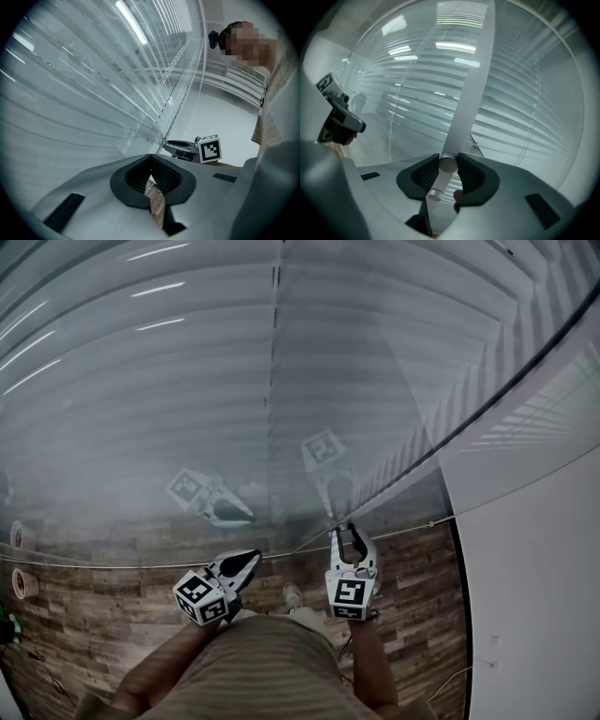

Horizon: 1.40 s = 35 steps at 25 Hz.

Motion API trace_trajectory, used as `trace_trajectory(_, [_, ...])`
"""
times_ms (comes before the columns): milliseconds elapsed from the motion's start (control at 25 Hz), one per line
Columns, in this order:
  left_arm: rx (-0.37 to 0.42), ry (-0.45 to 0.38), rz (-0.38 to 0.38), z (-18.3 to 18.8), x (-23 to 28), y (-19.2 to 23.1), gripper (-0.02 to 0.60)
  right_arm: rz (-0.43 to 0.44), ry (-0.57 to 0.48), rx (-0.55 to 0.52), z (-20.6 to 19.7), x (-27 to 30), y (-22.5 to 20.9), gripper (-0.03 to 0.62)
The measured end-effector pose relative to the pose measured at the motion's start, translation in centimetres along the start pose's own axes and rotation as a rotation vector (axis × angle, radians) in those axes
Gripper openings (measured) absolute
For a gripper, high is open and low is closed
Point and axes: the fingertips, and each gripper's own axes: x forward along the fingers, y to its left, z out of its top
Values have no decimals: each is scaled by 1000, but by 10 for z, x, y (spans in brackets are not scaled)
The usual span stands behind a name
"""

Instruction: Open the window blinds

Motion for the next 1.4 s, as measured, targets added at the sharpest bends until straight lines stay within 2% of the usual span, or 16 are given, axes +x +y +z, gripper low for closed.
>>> trace_trajectory(80, [-1,1,-1,-1,0,-1,14,61,-9,277,-3,0,-5,129])
trace_trajectory(200, [-1,-1,-4,0,2,-3,14,258,-29,951,-12,3,-16,129])
trace_trajectory(240, [-1,-1,-4,-1,2,-4,14,322,-40,1127,-13,4,-18,129])
trace_trajectory(280, [-1,0,-5,-1,3,-5,14,369,-52,1230,-13,4,-19,129])
trace_trajectory(320, [-1,1,-5,-1,3,-5,14,397,-65,1258,-11,4,-18,129])
trace_trajectory(360, [-2,1,-6,-2,3,-6,14,404,-76,1227,-9,4,-17,129])
trace_trajectory(440, [-3,3,-6,-3,4,-7,14,366,-97,1042,-5,0,-15,138])
trace_trajectory(520, [-4,3,-3,-3,4,-7,14,274,-102,742,-1,-6,-13,187])
trace_trajectory(640, [-9,2,6,-4,4,-5,14,144,-70,302,4,-7,-6,187])
trace_trajectory(760, [-12,0,8,-6,7,-4,14,52,-34,106,4,-2,-2,132])
trace_trajectory(840, [-11,0,7,-6,8,-5,14,59,-29,199,2,-1,-5,129])
trace_trajectory(1000, [-12,3,3,-8,7,-6,14,258,-28,880,-7,1,-10,126])
trace_trajectory(1080, [-13,6,-2,-11,8,-7,14,328,-27,1047,-9,2,-11,126])
trace_trajectory(1160, [-13,11,-9,-10,12,-10,14,346,-29,1058,-8,2,-13,127])
trace_trajectory(1240, [-10,15,-13,-9,16,-13,14,339,-54,997,-5,0,-14,127])
trace_trajectory(1400, [-6,12,-8,-7,16,-13,14,269,-116,711,1,-10,-11,127])
